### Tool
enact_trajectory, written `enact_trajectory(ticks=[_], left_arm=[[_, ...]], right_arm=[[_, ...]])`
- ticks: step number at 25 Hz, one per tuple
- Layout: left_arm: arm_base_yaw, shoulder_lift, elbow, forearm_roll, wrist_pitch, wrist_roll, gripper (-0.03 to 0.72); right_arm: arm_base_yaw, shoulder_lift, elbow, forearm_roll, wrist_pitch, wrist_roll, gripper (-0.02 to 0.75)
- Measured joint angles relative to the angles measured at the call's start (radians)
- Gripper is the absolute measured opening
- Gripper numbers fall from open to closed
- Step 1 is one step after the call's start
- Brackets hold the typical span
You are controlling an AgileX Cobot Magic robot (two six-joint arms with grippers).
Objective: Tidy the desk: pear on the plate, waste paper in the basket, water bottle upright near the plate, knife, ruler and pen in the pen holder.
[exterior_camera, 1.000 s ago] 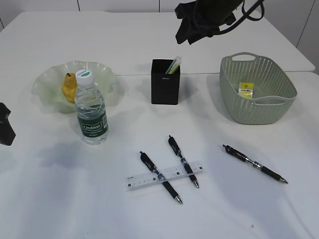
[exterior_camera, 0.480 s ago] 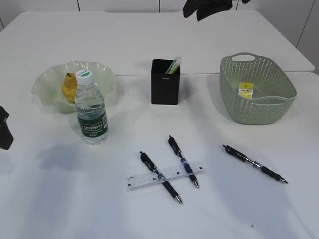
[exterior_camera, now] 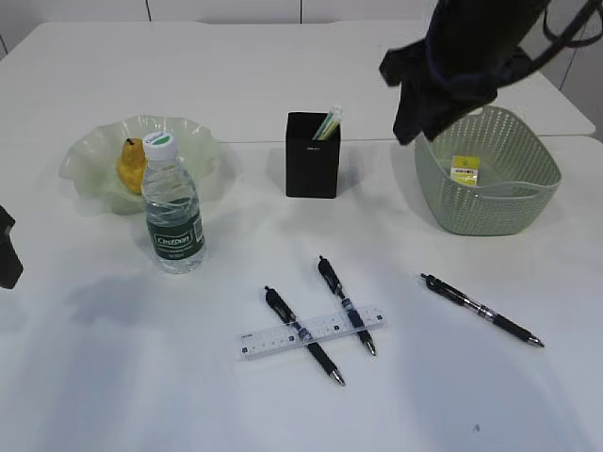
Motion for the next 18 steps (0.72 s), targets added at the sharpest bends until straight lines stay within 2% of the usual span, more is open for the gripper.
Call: enact_trajectory(ticks=[6,10,18], left_arm=[[0.000,0.000,0.000,0.000,0.001,0.000,0.510],[0.000,0.000,0.000,0.000,0.001,0.000,0.510],[0.000,0.000,0.000,0.000,-0.056,0.000,0.510]], right_arm=[[0.159,-0.019,0.185,-0.135,-0.006,-0.067,0.267],[0.252,-0.007,0.221,-0.178,-0.008,-0.186,0.267],[0.270,0.068,0.222,-0.180,-0.022,-0.489,0.267]])
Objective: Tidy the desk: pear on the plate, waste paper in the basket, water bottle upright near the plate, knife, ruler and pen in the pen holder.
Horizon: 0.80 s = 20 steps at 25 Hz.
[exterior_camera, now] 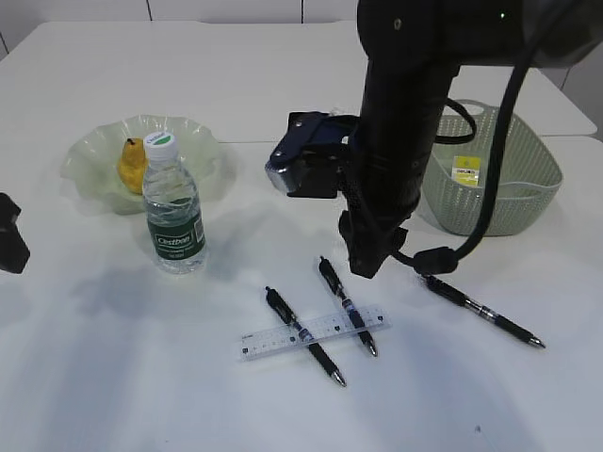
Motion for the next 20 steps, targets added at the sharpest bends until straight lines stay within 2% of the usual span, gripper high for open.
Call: enact_trajectory(ticks=[5,10,17,20], left_arm=[[0.000,0.000,0.000,0.000,-0.028,0.000,0.510],[0.000,0.000,0.000,0.000,-0.038,0.000,0.510],[0.000,0.000,0.000,0.004,-0.078,0.000,0.510],[0.000,0.000,0.000,0.006,-0.085,0.000,0.510]], right_arm=[[0.000,0.022,0.000,0.014,-0.015,-0.309,0.268],[0.000,0.072,0.000,0.103,-0.039,-0.505,0.271],[0.002,0.119,0.000,0.113,-0.085,-0.564,0.274],[0.002,0.140,0.000,0.113,-0.099,-0.566,0.308]])
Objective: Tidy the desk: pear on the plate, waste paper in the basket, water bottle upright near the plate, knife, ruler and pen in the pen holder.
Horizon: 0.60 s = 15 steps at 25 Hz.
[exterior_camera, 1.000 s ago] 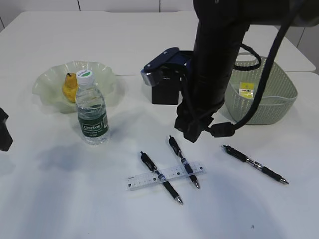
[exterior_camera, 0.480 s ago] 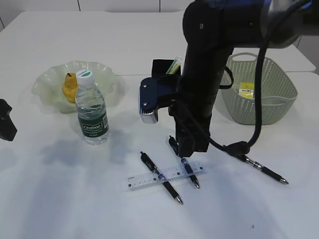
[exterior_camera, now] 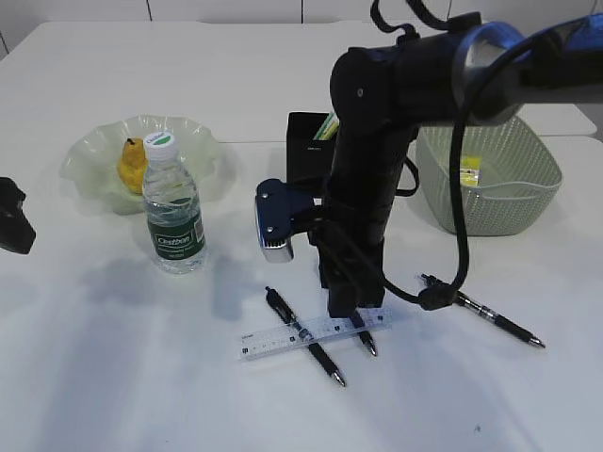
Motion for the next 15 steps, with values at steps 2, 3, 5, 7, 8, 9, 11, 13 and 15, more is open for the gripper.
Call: enact_trajectory(ticks=[2,3,5,7,8,9,11,13,15], left_arm=[[0.000,0.000,0.000,0.000,-0.006,0.000,0.510],[0.000,0.000,0.000,0.002,-0.008,0.000,0.510],[0.000,0.000,0.000,0.004,-0.013,0.000,0.510],[0.000,0.000,0.000,0.004,-0.016,0.000,0.510],[0.000,0.000,0.000,0.006,-0.017,0.000,0.510],[0.000,0.000,0.000,0.006,-0.018,0.000,0.510],[0.000,0.000,0.000,0.006,-0.018,0.000,0.510],[0.000,0.000,0.000,0.006,-0.018,0.000,0.510],[0.000,0.000,0.000,0.006,-0.018,0.000,0.510]], right_arm=[[0.000,0.017,0.000,0.000,-0.002,-0.001,0.340],[0.000,0.024,0.000,0.000,-0.005,-0.001,0.350],[0.000,0.032,0.000,0.000,-0.006,-0.001,0.360],[0.000,0.038,0.000,0.002,-0.006,-0.002,0.365],[0.000,0.040,0.000,0.002,-0.006,-0.002,0.365],[0.000,0.043,0.000,0.002,-0.008,0.002,0.366],[0.000,0.044,0.000,0.002,0.001,0.035,0.367],[0.000,0.044,0.000,0.000,0.016,0.105,0.367],[0.000,0.044,0.000,0.010,0.044,0.179,0.367]])
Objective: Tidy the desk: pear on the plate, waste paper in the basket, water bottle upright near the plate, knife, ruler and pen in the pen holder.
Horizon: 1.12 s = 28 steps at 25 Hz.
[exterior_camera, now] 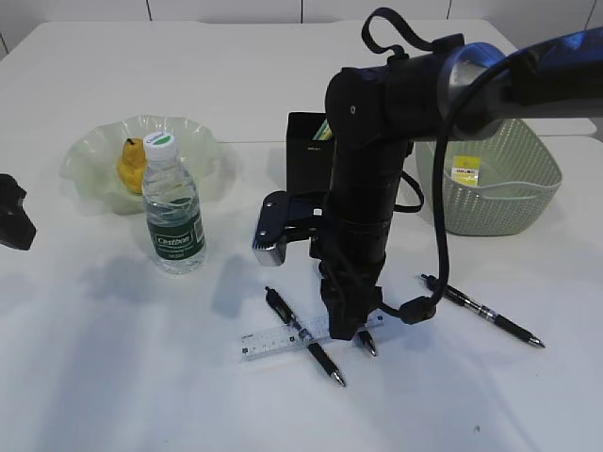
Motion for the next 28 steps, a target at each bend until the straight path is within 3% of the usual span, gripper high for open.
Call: enact_trajectory(ticks=[10,20,28], left_arm=[[0.000,0.000,0.000,0.000,-0.009,0.000,0.510],[0.000,0.000,0.000,0.000,-0.053,0.000,0.510],[0.000,0.000,0.000,0.000,-0.053,0.000,0.510]], right_arm=[[0.000,0.000,-0.006,0.179,0.023,0.116,0.368],[0.019,0.000,-0.006,-0.100,-0.080,0.111,0.368],[0.046,0.000,-0.006,-0.064,-0.114,0.007,0.400]])
